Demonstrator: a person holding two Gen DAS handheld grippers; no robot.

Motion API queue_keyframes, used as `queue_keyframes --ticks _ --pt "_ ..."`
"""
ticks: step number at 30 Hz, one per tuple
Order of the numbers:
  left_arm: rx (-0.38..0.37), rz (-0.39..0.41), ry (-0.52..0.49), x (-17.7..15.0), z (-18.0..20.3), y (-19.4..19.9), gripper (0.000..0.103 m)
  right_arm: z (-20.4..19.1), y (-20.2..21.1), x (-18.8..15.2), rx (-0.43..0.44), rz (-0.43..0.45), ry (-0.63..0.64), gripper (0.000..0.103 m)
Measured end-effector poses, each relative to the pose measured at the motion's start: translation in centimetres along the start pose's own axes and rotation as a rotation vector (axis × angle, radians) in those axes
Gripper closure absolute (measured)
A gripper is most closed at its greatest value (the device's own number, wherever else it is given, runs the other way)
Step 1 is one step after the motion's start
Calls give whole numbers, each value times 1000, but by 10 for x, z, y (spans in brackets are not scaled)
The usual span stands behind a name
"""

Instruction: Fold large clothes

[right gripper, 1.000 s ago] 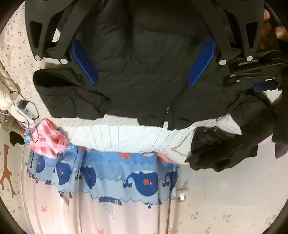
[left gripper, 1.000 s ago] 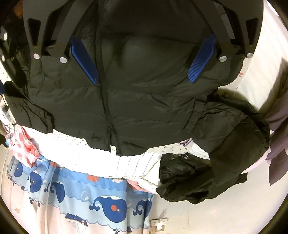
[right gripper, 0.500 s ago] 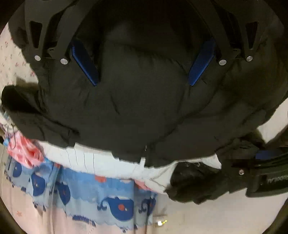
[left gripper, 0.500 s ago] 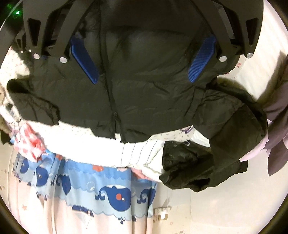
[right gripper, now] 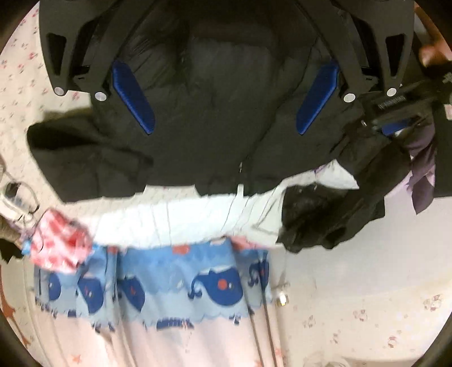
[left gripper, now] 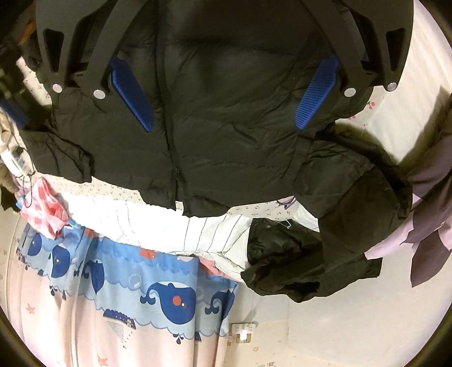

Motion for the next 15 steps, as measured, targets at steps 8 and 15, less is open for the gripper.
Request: queue_keyframes --ticks 8,15 --pt "15 7 -31 -1 7 1 7 -12 12 -7 12 50 51 7" --pt "20 1 -58 -3 13 -1 7 -13 10 -10 14 30 48 7"
Point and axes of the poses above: each gripper's, at about its wrist camera, not at the fingertips, and y roughly against the way its jaws point, z to its right, x to its top, the point moved 8 cm from there along -y, roughly the way its jaws point, and after that the axes turned 11 degrees about -y, right-handed, at the moved point
